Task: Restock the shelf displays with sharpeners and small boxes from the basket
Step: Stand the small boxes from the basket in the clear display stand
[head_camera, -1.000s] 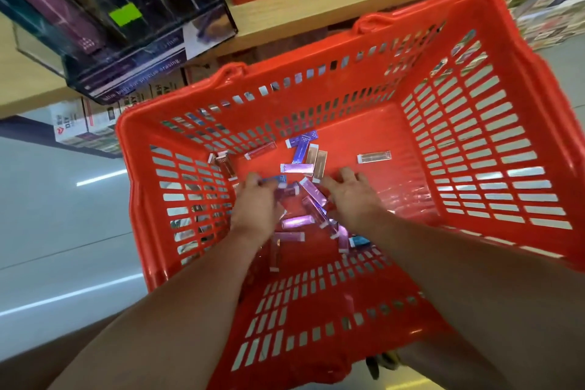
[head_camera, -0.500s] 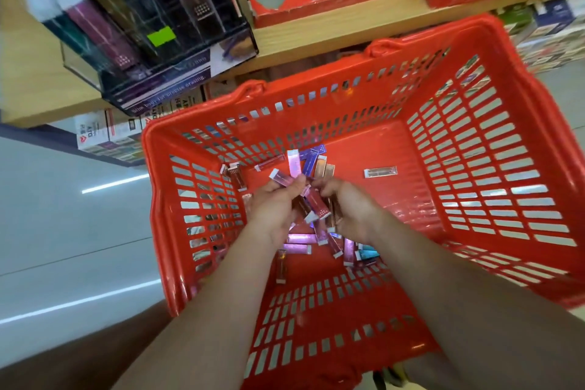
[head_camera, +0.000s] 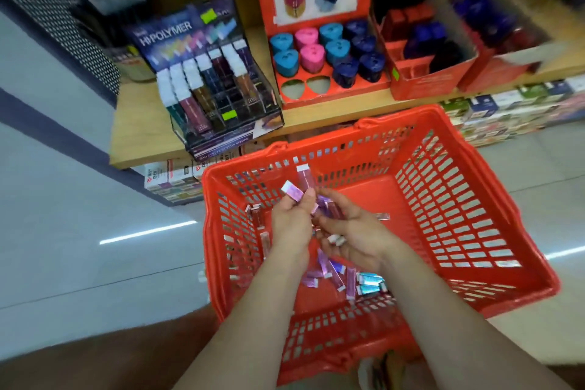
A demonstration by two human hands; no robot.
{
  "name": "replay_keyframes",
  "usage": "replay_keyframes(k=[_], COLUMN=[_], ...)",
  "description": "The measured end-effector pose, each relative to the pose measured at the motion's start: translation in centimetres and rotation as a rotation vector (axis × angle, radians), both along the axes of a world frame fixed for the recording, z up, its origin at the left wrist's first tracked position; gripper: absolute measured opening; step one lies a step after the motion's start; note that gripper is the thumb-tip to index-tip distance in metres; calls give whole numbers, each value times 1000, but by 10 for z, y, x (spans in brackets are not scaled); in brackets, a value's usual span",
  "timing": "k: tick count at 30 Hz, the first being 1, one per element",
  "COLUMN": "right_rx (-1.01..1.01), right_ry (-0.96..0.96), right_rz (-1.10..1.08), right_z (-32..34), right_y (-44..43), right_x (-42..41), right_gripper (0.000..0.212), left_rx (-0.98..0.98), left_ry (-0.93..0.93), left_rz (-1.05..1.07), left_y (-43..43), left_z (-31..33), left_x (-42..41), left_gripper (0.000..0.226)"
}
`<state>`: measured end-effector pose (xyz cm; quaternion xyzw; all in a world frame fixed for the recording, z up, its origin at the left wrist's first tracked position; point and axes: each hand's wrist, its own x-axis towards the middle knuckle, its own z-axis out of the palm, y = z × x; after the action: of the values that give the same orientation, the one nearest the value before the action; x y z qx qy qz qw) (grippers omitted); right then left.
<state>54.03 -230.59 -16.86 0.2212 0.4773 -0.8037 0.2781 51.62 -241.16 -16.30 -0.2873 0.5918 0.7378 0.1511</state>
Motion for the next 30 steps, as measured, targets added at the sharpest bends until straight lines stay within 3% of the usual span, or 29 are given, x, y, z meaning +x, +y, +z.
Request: replay_keyframes(k=[5,9,13,19,21,25,30], right_rx=[45,-74,-68,141,183,233,144], right_ry=[18,52,192,419,450,464,389], right_rz=[-97,-216,-207,-138,-116,-108,-162], right_z=[38,72,102,141,150,155,156], right_y=[0,-8,-24,-49,-53,-58,-62], right_x=[-3,-13,-20,-27,-30,-39,-53], right_gripper=[61,23,10,7,9,8,8], left_rx=[17,-120,-163,-346,-385,-337,-496], left_ry=[78,143,195,300,323,265,296], left_rz=[-28,-227,-321,-564,-612,-646,-685], left_y=[-23,-35,-42,-71,-81,-96,-130], left_z=[44,83,117,158,169,190,216], left_x=[-8,-7,-4,-11,-18,-36,-82], left_gripper=[11,22,14,6,16,2,17])
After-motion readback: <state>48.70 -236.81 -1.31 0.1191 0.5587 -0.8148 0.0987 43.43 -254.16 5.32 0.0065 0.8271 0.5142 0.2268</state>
